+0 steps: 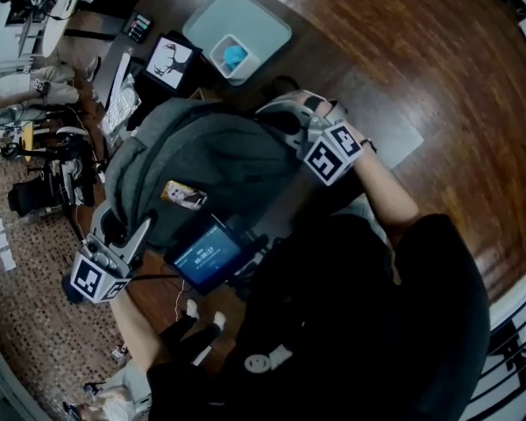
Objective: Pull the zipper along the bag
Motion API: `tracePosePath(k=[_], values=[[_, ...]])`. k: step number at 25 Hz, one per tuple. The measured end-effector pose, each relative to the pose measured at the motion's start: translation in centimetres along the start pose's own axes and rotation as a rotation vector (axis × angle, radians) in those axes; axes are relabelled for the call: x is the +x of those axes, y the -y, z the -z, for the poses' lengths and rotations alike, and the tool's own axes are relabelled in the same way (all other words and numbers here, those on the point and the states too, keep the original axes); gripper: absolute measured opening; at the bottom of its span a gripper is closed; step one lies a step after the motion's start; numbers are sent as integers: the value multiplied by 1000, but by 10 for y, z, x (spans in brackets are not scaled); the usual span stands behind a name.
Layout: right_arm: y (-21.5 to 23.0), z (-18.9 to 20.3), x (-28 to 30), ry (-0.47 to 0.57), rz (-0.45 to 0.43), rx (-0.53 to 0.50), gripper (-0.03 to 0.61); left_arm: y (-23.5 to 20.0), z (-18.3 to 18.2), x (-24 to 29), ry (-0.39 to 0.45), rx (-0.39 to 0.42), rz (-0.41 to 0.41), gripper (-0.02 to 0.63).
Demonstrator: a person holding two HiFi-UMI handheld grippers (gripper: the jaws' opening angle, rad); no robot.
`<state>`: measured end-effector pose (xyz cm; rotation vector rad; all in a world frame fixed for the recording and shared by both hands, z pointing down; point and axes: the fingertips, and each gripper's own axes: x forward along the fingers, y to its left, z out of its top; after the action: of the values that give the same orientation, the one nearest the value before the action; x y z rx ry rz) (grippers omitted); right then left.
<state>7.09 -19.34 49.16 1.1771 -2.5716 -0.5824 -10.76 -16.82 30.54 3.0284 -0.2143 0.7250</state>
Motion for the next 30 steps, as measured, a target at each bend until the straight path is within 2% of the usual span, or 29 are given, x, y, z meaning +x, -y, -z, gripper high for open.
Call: tracePosePath(k=[2, 6, 12, 18, 23, 27, 30], values=[[3, -1, -4, -16, 6, 18, 14, -1, 0, 0, 11, 5, -11, 223], [8, -8, -7, -48, 15, -9, 14, -4, -2, -2, 29, 12, -42, 233], [22, -32, -10, -31, 45, 9, 14, -6, -1, -1, 61, 34, -91, 236], [26, -35, -12, -76, 4, 7, 14, -5, 1, -5, 107, 36, -136, 236], [30, -49, -6, -86, 15, 7, 14, -12, 5, -20, 168, -37, -194, 262], [29, -57, 3, -71, 19, 18, 15, -17, 16, -26, 208, -71, -283, 271], [44, -78, 2, -39, 59, 1, 15, -23, 9, -19, 225, -53, -263, 270]])
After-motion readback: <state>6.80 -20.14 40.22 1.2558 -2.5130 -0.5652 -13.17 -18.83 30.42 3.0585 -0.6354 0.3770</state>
